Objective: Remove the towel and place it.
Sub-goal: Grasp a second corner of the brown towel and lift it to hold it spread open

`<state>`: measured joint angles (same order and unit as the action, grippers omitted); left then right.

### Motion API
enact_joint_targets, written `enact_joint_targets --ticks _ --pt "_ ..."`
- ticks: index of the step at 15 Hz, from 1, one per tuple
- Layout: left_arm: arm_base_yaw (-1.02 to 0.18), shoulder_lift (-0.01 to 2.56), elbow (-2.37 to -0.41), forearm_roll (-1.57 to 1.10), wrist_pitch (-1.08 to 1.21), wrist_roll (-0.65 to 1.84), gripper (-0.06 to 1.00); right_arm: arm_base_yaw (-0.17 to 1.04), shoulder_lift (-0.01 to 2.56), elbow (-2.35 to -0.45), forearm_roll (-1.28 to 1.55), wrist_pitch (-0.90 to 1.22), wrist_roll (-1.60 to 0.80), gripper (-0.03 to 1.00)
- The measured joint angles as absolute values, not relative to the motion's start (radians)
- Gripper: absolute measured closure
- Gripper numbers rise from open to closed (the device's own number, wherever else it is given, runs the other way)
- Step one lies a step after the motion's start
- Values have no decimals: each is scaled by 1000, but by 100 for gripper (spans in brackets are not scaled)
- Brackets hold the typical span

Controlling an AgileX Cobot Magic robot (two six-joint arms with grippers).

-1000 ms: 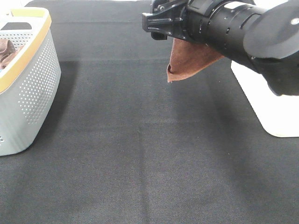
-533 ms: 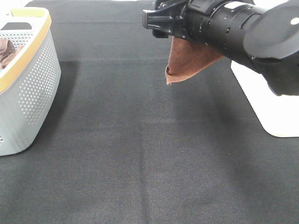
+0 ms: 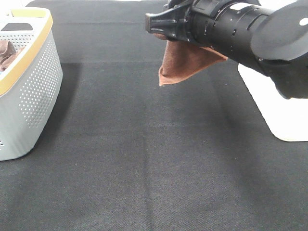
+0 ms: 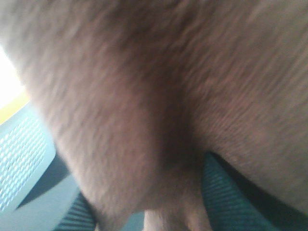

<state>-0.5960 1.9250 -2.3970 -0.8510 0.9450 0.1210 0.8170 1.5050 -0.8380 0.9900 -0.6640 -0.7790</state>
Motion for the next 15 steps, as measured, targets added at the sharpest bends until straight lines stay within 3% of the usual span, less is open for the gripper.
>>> enact_joint_targets --ticks 7,10,15 --pt "-596 1925 -2397 -751 842 127 94 817 1505 -838 1019 -608 -856 52" --pt "-596 1925 -2397 -660 809 127 94 817 1505 -838 1063 -598 -920 63" --pt "-596 1925 -2397 -515 762 119 94 817 1505 -838 1069 -548 -931 65"
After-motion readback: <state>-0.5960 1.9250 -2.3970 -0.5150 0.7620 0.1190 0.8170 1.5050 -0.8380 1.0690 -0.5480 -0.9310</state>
